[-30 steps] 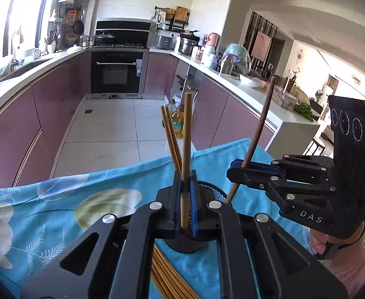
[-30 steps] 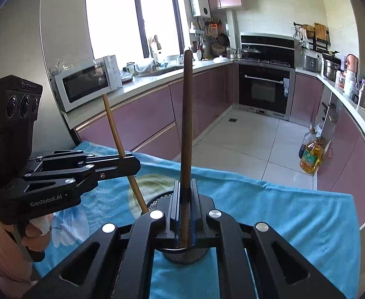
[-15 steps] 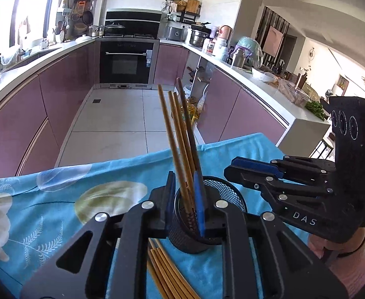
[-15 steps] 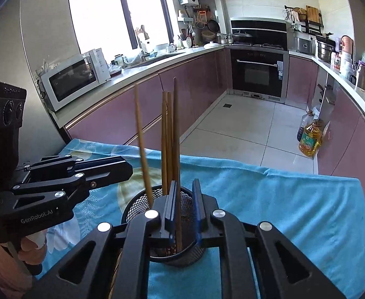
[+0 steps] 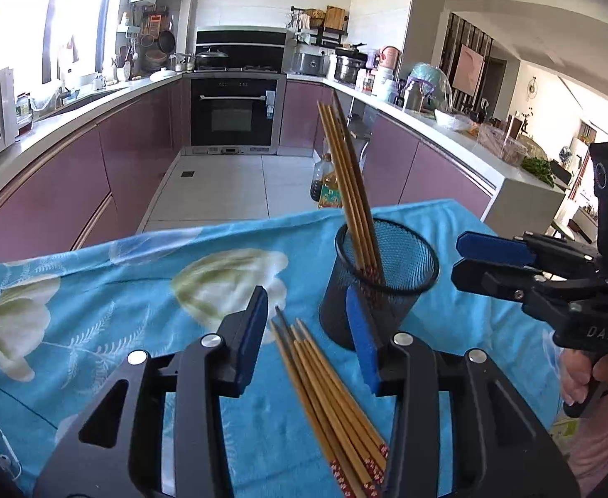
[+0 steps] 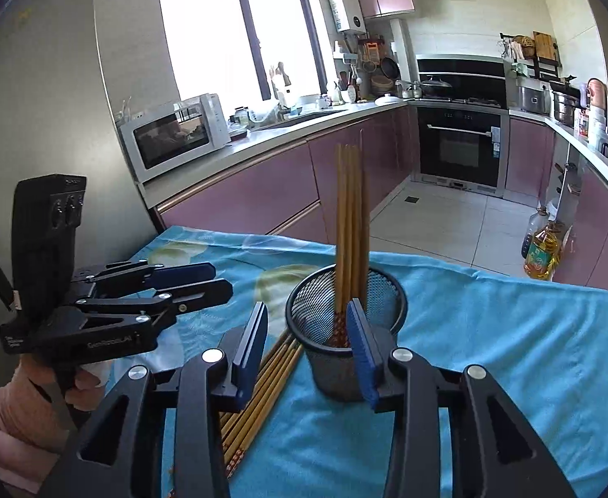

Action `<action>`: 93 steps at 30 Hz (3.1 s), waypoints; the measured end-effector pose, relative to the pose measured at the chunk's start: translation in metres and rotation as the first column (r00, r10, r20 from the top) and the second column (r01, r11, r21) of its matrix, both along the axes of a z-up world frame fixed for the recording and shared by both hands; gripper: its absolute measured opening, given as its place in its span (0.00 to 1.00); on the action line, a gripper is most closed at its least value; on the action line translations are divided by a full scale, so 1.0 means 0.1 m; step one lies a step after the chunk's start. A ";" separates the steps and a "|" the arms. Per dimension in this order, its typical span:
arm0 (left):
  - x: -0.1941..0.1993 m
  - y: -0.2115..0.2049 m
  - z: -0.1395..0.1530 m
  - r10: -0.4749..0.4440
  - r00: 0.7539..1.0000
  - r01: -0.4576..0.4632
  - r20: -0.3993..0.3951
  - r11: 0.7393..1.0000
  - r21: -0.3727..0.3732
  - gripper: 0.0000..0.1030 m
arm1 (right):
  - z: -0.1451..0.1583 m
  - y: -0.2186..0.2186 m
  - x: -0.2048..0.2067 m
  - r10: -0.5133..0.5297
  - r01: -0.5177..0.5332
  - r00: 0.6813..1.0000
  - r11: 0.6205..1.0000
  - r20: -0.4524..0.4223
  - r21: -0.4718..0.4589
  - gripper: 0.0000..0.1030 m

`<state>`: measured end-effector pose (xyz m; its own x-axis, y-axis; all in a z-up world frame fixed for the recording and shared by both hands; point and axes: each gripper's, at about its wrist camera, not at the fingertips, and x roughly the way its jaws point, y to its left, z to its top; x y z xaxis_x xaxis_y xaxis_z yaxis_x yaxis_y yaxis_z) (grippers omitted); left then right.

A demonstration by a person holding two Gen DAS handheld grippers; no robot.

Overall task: Organize utensils
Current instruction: 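Grasp a chopstick with the right gripper while the left gripper grasps another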

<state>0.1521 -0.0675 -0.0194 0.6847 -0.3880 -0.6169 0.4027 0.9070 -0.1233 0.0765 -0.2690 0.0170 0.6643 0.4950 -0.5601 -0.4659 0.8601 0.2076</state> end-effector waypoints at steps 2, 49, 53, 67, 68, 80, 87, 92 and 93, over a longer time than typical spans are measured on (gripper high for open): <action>-0.08 0.05 -0.15 0.000 1.000 0.000 -0.026 1.000 0.021 0.38 | -0.10 0.06 -0.07 0.013 -0.013 1.000 1.000 -0.022 -0.010 0.37; -0.35 0.07 -0.95 0.017 0.980 0.011 -0.198 0.990 0.139 0.38 | -0.99 0.49 -0.18 -0.047 0.010 0.977 0.985 -0.209 -0.172 0.37; -0.32 0.06 -0.95 0.016 0.979 0.012 -0.204 0.990 0.137 0.37 | -1.00 0.52 -0.16 -0.054 0.013 0.977 0.981 -0.206 -0.193 0.33; -0.15 0.02 -0.96 0.031 0.976 0.002 -0.216 0.989 0.151 0.14 | -0.99 0.55 -0.03 -0.071 0.025 0.975 0.977 -0.212 -0.211 0.12; -0.14 0.04 -0.96 0.032 0.974 -0.001 -0.222 0.990 0.142 0.13 | -0.99 0.54 -0.02 -0.071 0.025 0.974 0.978 -0.215 -0.209 0.12; -0.03 0.00 -0.97 0.056 0.973 -0.023 -0.223 0.989 0.147 0.13 | -1.00 0.59 0.11 -0.083 0.035 0.975 0.974 -0.208 -0.224 0.14; -0.02 -0.02 -0.99 0.065 0.974 -0.031 -0.217 0.987 0.156 0.12 | -1.00 0.59 0.14 -0.085 0.040 0.974 0.976 -0.209 -0.213 0.12; 0.01 0.00 -0.99 0.078 0.972 -0.047 -0.224 0.989 0.138 0.08 | -1.00 0.51 0.16 -0.087 0.048 0.969 0.985 -0.230 -0.167 0.07; 0.01 0.01 -0.99 0.078 0.971 -0.049 -0.226 0.990 0.133 0.08 | -1.00 0.50 0.16 -0.090 0.053 0.969 0.985 -0.230 -0.163 0.06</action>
